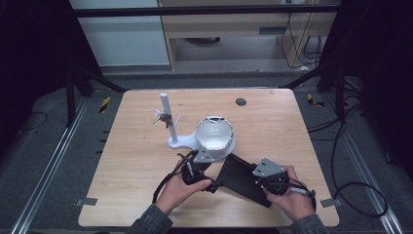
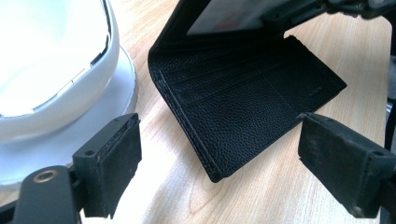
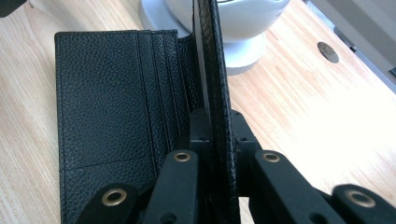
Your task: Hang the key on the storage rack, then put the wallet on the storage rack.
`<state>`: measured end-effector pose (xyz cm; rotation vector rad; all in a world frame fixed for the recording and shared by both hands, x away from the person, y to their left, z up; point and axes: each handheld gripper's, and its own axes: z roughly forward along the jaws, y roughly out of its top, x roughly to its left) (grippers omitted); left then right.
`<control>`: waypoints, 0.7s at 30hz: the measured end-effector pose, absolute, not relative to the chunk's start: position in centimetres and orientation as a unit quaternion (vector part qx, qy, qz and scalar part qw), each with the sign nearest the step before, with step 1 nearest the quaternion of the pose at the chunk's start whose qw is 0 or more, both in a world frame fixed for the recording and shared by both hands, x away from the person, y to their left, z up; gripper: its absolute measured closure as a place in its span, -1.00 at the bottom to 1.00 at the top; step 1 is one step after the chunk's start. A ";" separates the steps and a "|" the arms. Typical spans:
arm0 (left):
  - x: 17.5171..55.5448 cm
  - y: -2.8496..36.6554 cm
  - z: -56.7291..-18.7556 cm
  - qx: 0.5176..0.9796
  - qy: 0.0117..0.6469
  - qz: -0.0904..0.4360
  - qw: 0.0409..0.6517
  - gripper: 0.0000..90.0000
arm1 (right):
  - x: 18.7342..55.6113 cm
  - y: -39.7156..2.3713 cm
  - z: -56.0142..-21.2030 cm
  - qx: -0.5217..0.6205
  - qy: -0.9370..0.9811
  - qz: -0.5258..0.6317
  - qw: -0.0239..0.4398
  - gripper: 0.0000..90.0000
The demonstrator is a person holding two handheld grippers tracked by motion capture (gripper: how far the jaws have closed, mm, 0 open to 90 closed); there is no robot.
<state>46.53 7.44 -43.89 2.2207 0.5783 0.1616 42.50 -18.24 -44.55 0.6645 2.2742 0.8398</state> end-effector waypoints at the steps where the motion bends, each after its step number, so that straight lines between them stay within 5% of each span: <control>1: 46.6 7.4 -43.4 0.884 0.226 0.069 0.404 -0.70 | 42.5 -18.4 -44.4 0.253 0.858 0.324 0.308 0.86; 21: 48.6 6.2 -37.9 0.887 0.192 0.092 0.409 -0.74 | 43.5 -21.2 -40.6 0.267 0.805 0.429 0.310 0.87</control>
